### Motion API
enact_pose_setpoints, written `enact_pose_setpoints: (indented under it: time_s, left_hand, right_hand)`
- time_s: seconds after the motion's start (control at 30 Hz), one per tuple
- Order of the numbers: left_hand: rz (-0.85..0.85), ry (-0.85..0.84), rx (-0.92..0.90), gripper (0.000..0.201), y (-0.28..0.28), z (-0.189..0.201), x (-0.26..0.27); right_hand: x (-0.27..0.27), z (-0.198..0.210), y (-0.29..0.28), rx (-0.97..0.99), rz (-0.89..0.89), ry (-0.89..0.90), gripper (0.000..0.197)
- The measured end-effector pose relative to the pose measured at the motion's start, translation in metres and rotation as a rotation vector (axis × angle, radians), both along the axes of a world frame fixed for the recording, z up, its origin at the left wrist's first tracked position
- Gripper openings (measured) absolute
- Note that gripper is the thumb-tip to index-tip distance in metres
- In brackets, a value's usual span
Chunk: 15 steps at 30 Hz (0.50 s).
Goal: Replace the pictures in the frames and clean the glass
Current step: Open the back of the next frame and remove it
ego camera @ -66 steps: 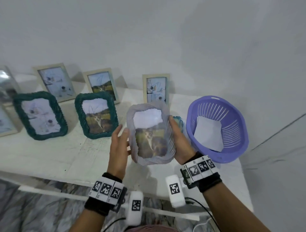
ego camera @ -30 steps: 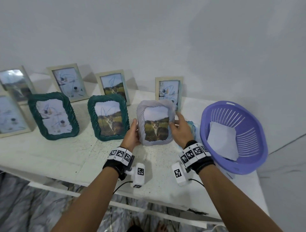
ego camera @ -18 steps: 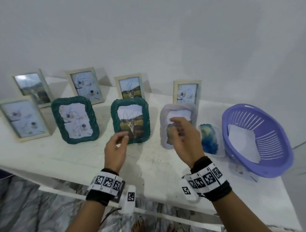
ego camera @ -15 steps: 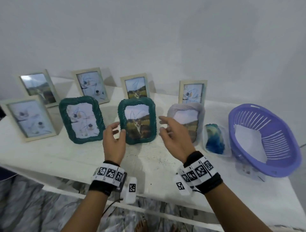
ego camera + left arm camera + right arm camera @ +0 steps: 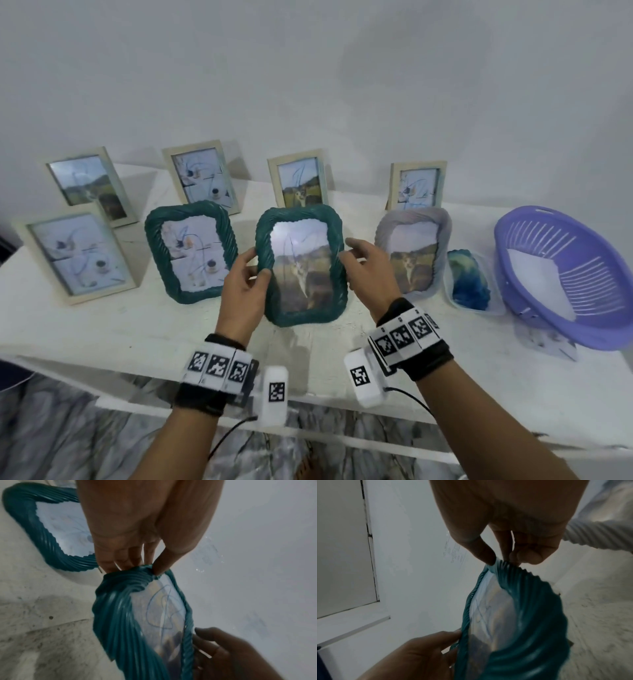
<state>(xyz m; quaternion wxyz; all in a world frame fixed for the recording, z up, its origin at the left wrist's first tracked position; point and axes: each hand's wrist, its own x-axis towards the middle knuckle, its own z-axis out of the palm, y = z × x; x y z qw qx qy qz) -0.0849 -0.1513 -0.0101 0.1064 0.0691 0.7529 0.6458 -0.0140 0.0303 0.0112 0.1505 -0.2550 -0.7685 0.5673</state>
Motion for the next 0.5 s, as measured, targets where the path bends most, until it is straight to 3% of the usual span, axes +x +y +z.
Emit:
enact_pose_setpoints:
  time_s: [0.1,0.23,0.4,0.47,0.5]
  left_hand:
    - [-0.081,-0.099,0.089,0.038,-0.014,0.011,0.021]
    - [-0.194,-0.191,0.118,0.035,-0.011,0.014,0.045]
    - [-0.3,-0.009,-0.19,0.04,0.013,0.003,0.073]
    - [-0.325,0.059,-0.291,0.056,0.029,0.004,0.091]
    - [-0.351,0.057,-0.327,0.075,0.037,0.004,0.1]
  right_hand:
    - [0.023,-0.003,-0.004,-0.084,0.014,0.101,0.012]
    - [0.062,-0.017,-0.009,-0.42,0.035,0.203,0.007]
    - [0.107,-0.035,-0.005,-0.56,-0.082,0.25,0.024]
    - [0.124,-0.037,-0.003,-0.57,-0.116,0.268,0.017]
    - [0.131,-0.036,-0.002,-0.569,-0.126,0.271,0.015]
